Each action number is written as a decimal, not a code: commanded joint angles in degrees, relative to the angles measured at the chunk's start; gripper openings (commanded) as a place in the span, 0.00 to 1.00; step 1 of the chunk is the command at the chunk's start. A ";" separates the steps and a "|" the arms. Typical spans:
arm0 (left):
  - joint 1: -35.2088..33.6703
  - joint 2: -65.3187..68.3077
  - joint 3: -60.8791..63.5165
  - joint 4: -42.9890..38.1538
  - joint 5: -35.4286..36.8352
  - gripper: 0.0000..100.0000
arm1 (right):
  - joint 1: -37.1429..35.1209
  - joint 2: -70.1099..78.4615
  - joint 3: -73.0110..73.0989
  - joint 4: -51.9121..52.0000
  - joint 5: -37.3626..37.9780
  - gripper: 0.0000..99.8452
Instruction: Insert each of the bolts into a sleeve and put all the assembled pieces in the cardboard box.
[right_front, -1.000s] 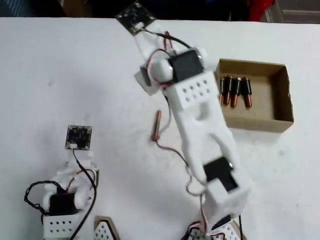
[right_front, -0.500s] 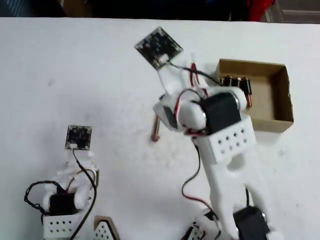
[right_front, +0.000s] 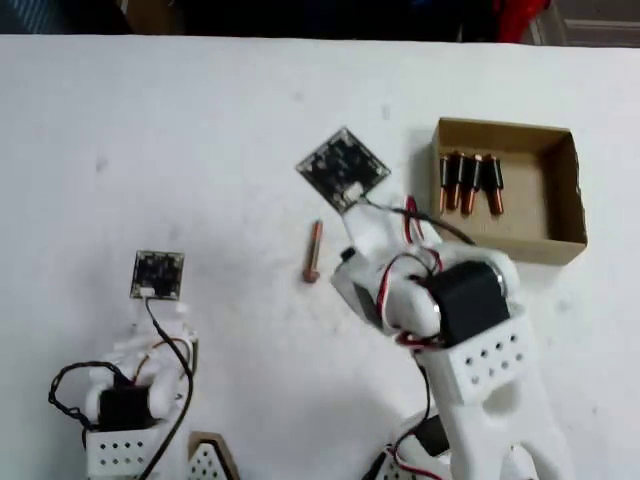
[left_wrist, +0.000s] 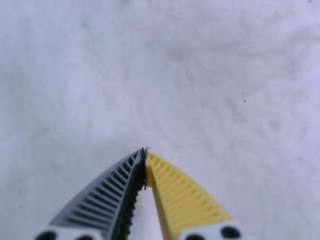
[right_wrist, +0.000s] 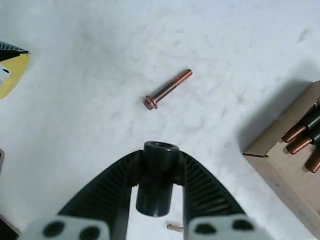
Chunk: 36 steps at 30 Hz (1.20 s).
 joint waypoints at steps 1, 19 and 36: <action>-0.57 -0.04 -0.09 0.26 -0.35 0.02 | 0.84 -4.70 5.36 -3.82 -0.18 0.02; -0.57 -0.04 -0.09 0.26 -0.35 0.02 | 12.09 -9.36 38.68 -27.30 8.35 0.02; -0.57 -0.04 -0.09 0.26 -0.35 0.02 | 11.91 -9.01 61.54 -50.77 13.45 0.02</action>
